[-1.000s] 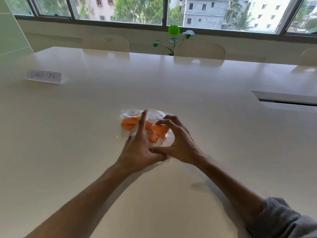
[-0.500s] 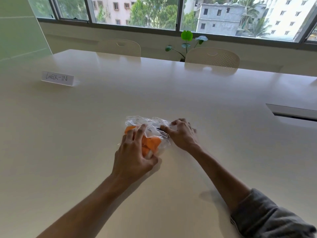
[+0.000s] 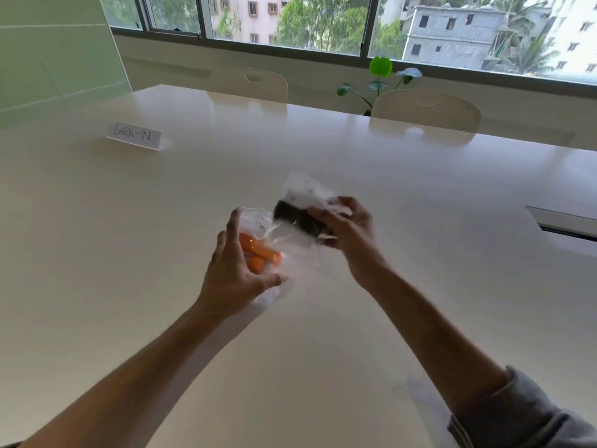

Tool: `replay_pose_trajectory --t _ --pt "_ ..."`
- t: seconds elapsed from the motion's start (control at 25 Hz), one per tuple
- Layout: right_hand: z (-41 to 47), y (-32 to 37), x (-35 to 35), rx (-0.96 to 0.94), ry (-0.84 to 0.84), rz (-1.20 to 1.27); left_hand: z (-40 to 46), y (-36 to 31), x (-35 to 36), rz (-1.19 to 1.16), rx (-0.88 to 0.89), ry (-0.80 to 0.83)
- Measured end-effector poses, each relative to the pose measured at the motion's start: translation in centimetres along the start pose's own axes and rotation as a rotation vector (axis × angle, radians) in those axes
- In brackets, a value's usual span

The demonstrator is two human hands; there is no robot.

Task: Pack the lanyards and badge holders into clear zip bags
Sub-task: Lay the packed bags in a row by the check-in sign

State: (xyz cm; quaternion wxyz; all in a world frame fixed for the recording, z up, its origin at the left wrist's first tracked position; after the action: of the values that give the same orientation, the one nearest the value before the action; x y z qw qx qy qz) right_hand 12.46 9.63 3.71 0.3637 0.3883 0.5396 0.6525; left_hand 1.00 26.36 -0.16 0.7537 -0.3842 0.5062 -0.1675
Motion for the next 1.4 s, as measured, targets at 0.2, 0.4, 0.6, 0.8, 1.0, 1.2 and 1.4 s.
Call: replay_pose_trajectory --t 0.2,0.4,0.6,0.8,1.0,1.2,1.4 --pt "-1.8 -2.4 5.0 -0.015 0.02 -0.325 -1.4 -1.1 -0.3 -0.074 -0.016 0.097" --pt "-2.0 -3.6 8.1 -0.008 -0.052 -0.448 -0.8 0.2 -1.4 -0.029 -0.002 0.102" --pt "2.4 -4.2 8.5 0.116 -0.222 -0.875 1.1 4.9 -5.7 -0.012 0.097 0.138" --pt "4.7 -7.0 11.7 0.318 -0.217 -1.05 3.2 9.1 -10.2 -0.031 0.198 0.119" --pt "4.7 -4.0 11.8 -0.006 -0.453 -0.248 5.2 12.3 -12.9 -0.065 0.165 0.138" --pt "3.8 -0.4 16.2 -0.222 -0.214 -0.085 5.3 13.3 -13.1 -0.222 0.143 0.166" --pt "3.1 -4.1 22.6 -0.016 -0.08 -0.444 5.2 12.6 -13.1 -0.23 0.204 0.199"
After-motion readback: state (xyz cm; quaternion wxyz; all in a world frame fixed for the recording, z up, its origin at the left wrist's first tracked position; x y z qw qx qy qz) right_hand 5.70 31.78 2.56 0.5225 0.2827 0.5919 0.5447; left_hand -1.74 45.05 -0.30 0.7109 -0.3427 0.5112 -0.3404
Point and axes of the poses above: each hand's wrist, its own z-axis towards the middle knuckle, its own x-axis out of the palm, y = z × x, the point moved 3 cm from there along z, towards the middle knuckle, and after that the axes turned 4 degrees about y, right-handed, at the moved point
